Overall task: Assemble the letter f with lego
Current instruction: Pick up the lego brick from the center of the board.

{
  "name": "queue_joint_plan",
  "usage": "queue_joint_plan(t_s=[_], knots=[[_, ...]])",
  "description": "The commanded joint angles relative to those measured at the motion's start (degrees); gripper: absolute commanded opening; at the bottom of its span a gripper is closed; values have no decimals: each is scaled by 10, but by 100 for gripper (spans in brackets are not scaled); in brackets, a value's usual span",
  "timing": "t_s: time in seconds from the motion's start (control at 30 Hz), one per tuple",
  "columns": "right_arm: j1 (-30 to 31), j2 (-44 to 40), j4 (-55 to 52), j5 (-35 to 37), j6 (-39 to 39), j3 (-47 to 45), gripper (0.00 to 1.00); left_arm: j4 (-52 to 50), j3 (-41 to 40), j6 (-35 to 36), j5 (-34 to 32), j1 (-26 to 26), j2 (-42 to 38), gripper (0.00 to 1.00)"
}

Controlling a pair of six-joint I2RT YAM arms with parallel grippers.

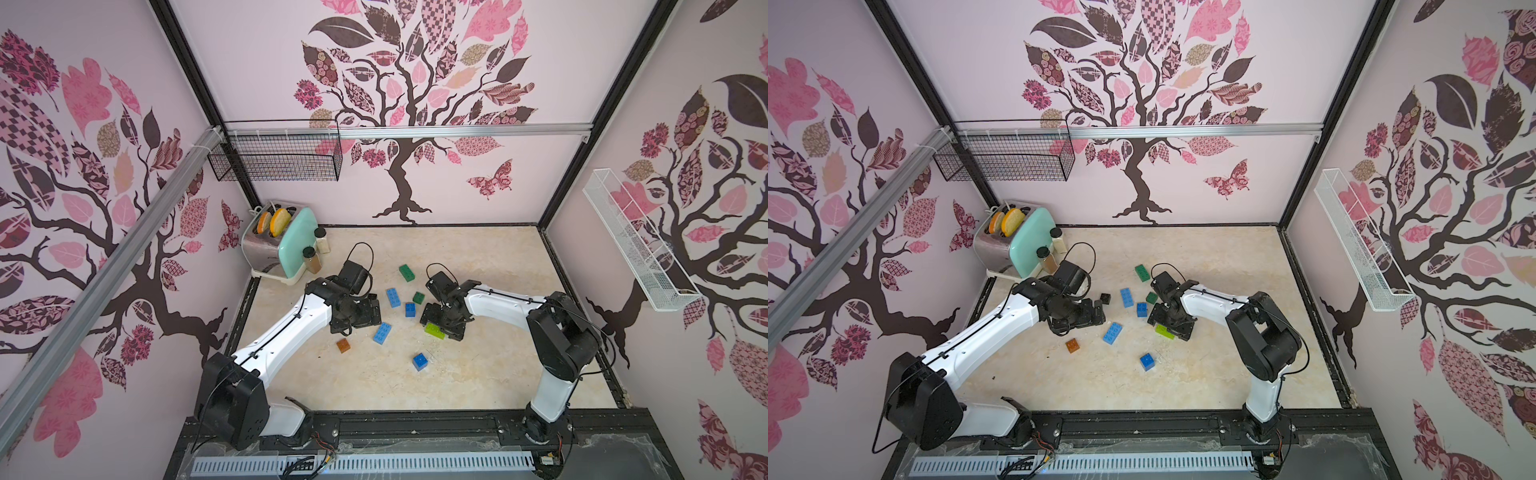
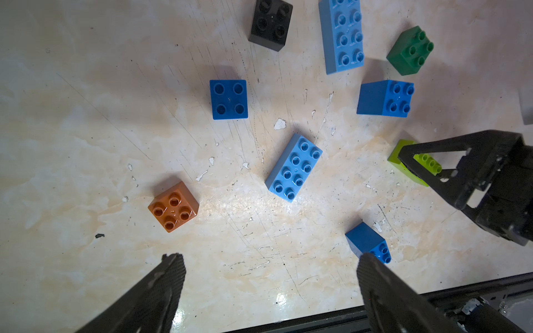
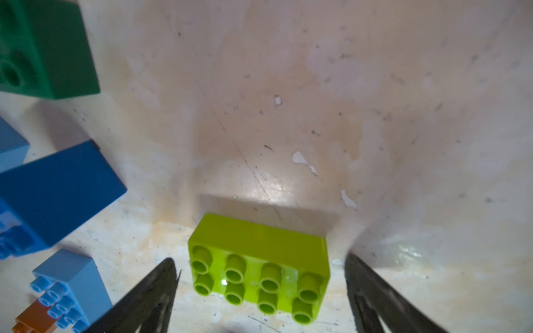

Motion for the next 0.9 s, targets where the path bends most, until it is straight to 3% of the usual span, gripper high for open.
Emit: queue_joint_plan(t_s=[0.0, 0.23, 0.87], knots=[[2, 4, 0, 18, -5, 24, 90, 9, 0, 6, 7, 2, 5, 97], [5, 13, -17, 31, -16, 38, 81, 11, -1, 8, 7, 4, 11, 96], [21, 42, -50, 54, -36, 66, 74, 17, -10, 13, 11, 13, 15, 95]])
